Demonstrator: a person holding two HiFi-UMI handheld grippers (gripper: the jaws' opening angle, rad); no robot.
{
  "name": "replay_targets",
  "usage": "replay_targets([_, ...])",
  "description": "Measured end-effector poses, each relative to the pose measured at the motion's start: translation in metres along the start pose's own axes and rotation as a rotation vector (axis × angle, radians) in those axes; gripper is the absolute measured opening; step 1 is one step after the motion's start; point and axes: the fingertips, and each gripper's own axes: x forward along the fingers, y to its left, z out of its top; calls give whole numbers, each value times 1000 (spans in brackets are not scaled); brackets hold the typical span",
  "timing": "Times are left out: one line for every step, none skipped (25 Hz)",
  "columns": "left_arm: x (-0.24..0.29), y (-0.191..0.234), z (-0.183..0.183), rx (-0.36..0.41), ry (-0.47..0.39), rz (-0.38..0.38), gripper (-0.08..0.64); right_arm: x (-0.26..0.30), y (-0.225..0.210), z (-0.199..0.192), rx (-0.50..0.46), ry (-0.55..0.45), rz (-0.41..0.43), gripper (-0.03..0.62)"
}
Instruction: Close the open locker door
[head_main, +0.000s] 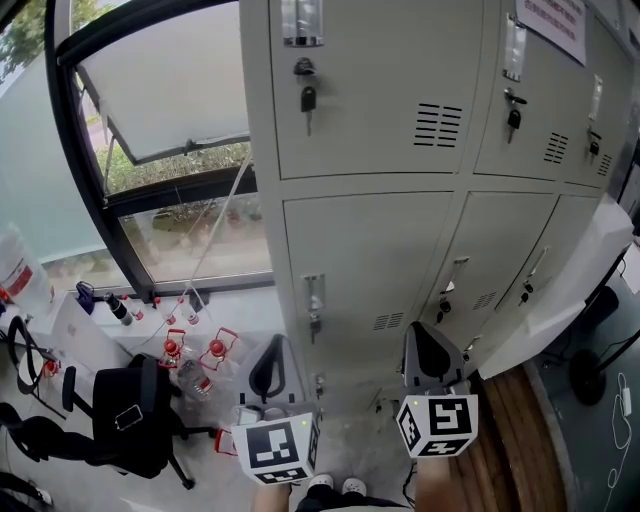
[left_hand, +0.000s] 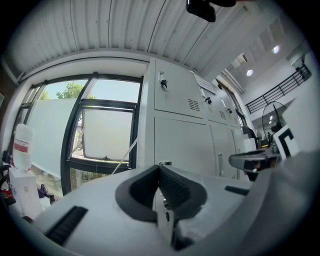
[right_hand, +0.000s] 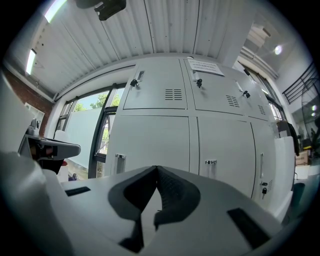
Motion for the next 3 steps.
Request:
replay_targets([0,0,1,-4,0,0,2,0,0,1,-1,-1,0,18])
replay_targets([0,-1,2,-11,1,-1,2,0,0,2,-1,-2,0,18])
replay_targets([0,-2,2,-18,2,-1,2,0,-1,2,-1,-3,0,18])
